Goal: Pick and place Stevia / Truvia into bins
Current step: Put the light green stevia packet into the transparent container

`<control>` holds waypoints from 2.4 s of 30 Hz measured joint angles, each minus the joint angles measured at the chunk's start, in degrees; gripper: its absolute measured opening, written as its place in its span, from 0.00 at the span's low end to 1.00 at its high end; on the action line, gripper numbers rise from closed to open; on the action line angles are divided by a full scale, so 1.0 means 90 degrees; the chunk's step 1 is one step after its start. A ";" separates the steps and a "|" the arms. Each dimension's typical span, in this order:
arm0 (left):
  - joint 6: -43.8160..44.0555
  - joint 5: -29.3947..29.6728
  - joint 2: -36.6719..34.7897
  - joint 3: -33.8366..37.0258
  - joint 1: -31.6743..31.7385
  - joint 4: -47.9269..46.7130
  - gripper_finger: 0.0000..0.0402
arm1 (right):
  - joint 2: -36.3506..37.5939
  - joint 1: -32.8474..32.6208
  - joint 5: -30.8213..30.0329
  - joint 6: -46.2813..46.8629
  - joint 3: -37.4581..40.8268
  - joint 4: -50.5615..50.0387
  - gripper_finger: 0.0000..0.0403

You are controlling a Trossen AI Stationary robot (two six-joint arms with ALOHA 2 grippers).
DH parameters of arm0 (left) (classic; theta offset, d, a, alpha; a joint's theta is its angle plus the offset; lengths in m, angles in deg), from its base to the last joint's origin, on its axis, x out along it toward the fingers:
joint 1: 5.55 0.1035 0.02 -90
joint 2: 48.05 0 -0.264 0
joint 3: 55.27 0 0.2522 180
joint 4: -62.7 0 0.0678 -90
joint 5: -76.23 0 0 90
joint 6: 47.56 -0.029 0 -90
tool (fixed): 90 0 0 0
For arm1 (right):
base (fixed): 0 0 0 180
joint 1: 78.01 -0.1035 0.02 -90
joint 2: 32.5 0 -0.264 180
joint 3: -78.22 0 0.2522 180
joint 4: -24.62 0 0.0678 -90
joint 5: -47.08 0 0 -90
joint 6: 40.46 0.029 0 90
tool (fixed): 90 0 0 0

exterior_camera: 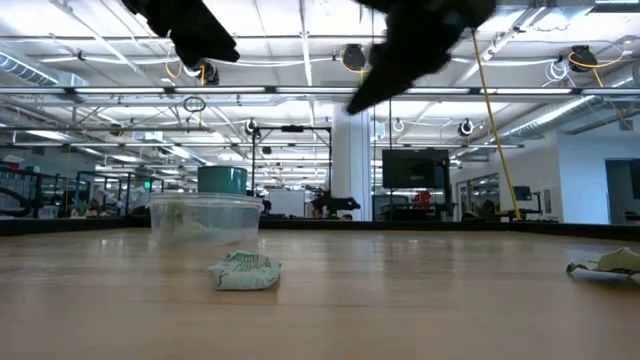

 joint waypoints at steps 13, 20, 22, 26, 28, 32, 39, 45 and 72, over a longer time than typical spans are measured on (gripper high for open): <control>-0.0382 -0.1077 0.2588 0.0009 -0.1802 0.1554 0.29 | 0.2551 -0.1160 -0.2180 0.2284 0.3480 0.2144 0.32; -0.0629 -0.1227 0.3384 -0.0003 -0.2013 0.2835 0.29 | 0.2955 -0.1201 -0.2181 0.1999 0.4458 0.3796 0.32; -0.0537 -0.1290 0.3585 -0.0001 -0.2010 0.2870 0.29 | 0.2955 -0.1201 -0.2181 0.1917 0.4476 0.3798 0.32; -0.0290 -0.1419 0.3988 0.0002 -0.1999 0.2948 0.29 | 0.2955 -0.1129 -0.2180 0.1532 0.4476 0.4008 0.32; -0.0192 -0.1480 0.4169 -0.0001 -0.1999 0.3001 0.29 | 0.2955 -0.1084 -0.2179 0.1313 0.4476 0.4164 0.32; -0.0098 -0.1436 0.4425 -0.0001 -0.2016 0.3000 0.29 | 0.2962 -0.0966 -0.2174 0.0912 0.4476 0.4432 0.32; 0.0020 -0.1423 0.4856 -0.0001 -0.1991 0.3416 0.29 | 0.2960 -0.0645 -0.2159 0.0397 0.4476 0.4756 0.32; 0.0015 -0.1206 0.5094 -0.0002 -0.1967 0.3639 0.29 | 0.2960 -0.0303 -0.1731 0.0194 0.4476 0.4889 0.32; 0.1120 -0.1239 0.5219 -0.0011 -0.1897 0.4156 0.29 | 0.2960 0.0028 -0.1144 0.0213 0.4476 0.4879 0.32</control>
